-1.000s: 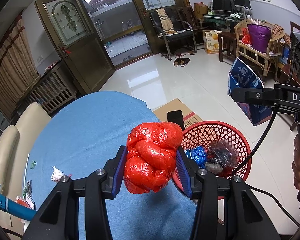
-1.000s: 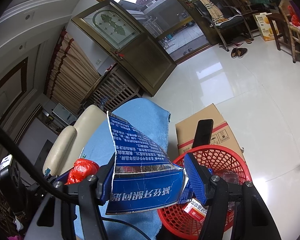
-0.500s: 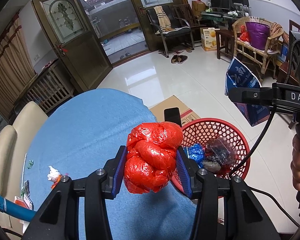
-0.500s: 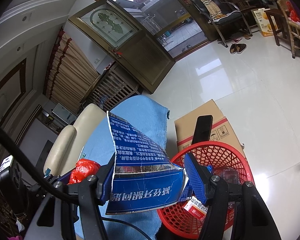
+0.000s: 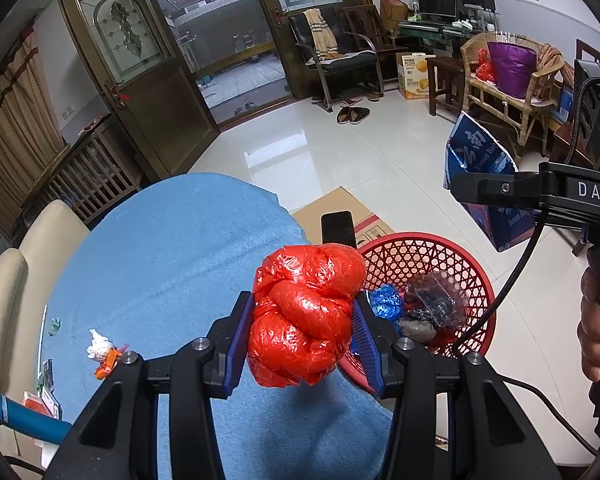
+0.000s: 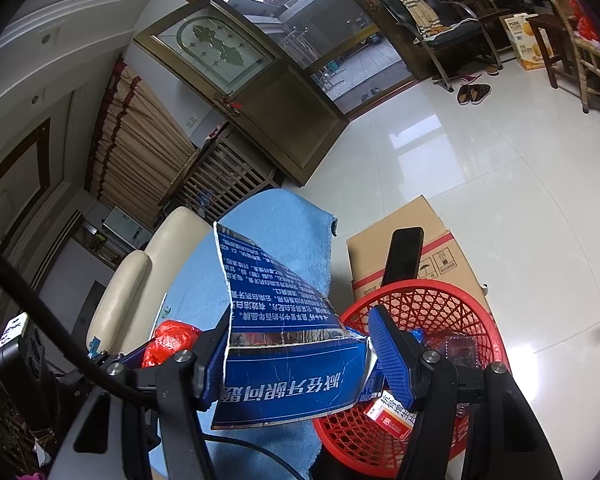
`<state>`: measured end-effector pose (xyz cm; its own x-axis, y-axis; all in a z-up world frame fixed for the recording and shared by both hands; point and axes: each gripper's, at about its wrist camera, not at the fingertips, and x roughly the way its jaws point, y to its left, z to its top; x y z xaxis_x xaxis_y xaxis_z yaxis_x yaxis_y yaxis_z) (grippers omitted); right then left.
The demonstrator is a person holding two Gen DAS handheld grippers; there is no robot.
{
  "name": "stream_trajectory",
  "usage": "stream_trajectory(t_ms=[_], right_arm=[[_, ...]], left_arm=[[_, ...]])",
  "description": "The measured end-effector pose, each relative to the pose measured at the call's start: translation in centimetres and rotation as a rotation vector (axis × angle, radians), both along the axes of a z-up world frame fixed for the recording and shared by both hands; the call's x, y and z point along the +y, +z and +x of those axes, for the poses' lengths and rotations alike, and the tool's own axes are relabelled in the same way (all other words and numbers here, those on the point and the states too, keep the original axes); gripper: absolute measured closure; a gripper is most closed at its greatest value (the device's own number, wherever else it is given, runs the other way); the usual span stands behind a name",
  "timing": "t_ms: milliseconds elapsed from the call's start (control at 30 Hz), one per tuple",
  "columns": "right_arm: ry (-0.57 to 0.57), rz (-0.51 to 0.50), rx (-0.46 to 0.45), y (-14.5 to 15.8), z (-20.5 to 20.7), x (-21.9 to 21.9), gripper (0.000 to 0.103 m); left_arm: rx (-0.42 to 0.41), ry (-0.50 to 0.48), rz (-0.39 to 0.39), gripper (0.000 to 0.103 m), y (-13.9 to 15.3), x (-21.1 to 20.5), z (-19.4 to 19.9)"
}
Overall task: Collect trash
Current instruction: 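Carry the blue carton and red bag over the red wastebasket, then open both tools to drop the carton and red bag into the basket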
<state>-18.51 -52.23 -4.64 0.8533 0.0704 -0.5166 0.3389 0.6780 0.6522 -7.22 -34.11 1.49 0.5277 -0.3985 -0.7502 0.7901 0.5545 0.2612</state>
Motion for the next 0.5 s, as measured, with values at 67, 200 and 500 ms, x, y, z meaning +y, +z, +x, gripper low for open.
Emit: stream_trajectory(t_ms=[67,200,500], right_arm=[[-0.001,0.008,0.003,0.0,0.0,-0.1,0.036],[-0.004,0.018,0.012,-0.4,0.0,-0.3,0.036],[-0.020,0.043,0.035,-1.5,0.1,-0.9,0.034]], left_arm=[[0.011,-0.003,-0.001,0.053,0.0,0.0,0.1],[0.042,-0.014,-0.015,0.053,-0.1,0.0,0.3],[0.133,-0.049,-0.049,0.053,-0.9,-0.3,0.4]])
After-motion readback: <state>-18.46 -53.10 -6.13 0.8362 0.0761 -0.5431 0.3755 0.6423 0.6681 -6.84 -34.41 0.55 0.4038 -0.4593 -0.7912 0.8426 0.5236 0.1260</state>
